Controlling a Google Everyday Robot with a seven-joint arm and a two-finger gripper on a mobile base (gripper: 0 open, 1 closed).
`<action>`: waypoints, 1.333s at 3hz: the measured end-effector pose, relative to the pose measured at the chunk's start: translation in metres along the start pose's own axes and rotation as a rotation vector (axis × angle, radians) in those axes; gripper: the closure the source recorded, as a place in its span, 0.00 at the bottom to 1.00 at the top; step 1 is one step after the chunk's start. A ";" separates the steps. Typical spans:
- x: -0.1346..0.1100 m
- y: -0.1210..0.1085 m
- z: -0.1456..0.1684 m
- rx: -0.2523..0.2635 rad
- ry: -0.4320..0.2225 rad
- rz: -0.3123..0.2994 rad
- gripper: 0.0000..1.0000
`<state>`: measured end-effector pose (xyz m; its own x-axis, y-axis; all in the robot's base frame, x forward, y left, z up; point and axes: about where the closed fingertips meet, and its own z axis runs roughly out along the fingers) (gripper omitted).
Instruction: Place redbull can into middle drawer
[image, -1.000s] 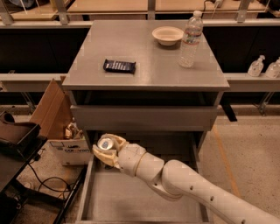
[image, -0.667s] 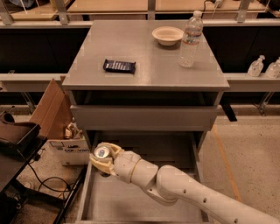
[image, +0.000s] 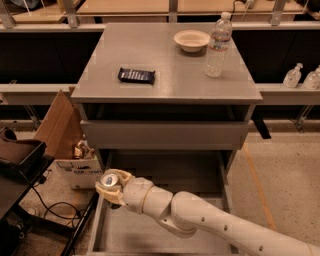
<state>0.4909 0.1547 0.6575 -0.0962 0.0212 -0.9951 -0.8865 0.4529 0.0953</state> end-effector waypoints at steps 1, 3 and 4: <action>0.039 0.004 0.017 -0.018 0.030 0.036 1.00; 0.115 -0.023 0.035 -0.091 -0.016 0.003 1.00; 0.134 -0.047 0.036 -0.135 -0.021 -0.028 1.00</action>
Offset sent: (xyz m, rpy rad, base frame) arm 0.0245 0.0280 -0.1472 0.0452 -0.0063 0.1102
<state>0.5365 0.1683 0.5191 -0.0621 0.0290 -0.9977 -0.9418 0.3293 0.0682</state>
